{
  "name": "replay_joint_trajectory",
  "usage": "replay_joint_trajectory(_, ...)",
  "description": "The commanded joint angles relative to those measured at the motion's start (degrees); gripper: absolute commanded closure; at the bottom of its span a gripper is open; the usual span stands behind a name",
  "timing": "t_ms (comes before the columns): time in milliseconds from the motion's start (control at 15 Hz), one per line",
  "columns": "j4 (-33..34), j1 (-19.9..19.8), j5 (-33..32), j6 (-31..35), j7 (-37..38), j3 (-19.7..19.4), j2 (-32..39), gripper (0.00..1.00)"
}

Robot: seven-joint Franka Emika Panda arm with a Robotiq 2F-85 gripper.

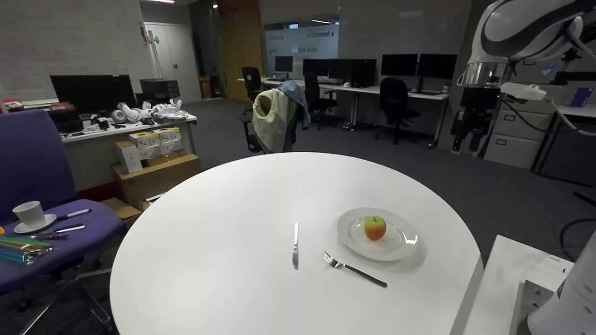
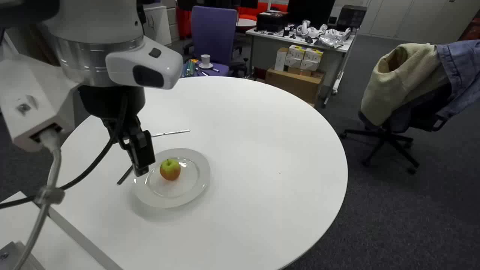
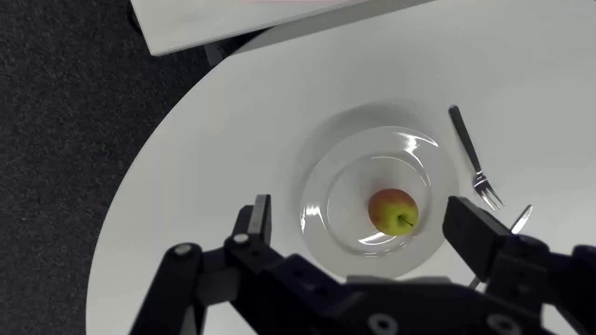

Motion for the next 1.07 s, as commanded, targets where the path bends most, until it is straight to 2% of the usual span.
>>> replay_joint_trajectory(0,0.05,-0.87,0.51,-0.03,-0.46,0.79,0.26,0.0)
replay_joint_trajectory(733,0.57,-0.74,0.4,1.09,0.48,1.31,1.61,0.0)
replay_joint_trajectory(1000,0.91,-1.15,0.65,8.66,7.67,3.84,5.5,0.0)
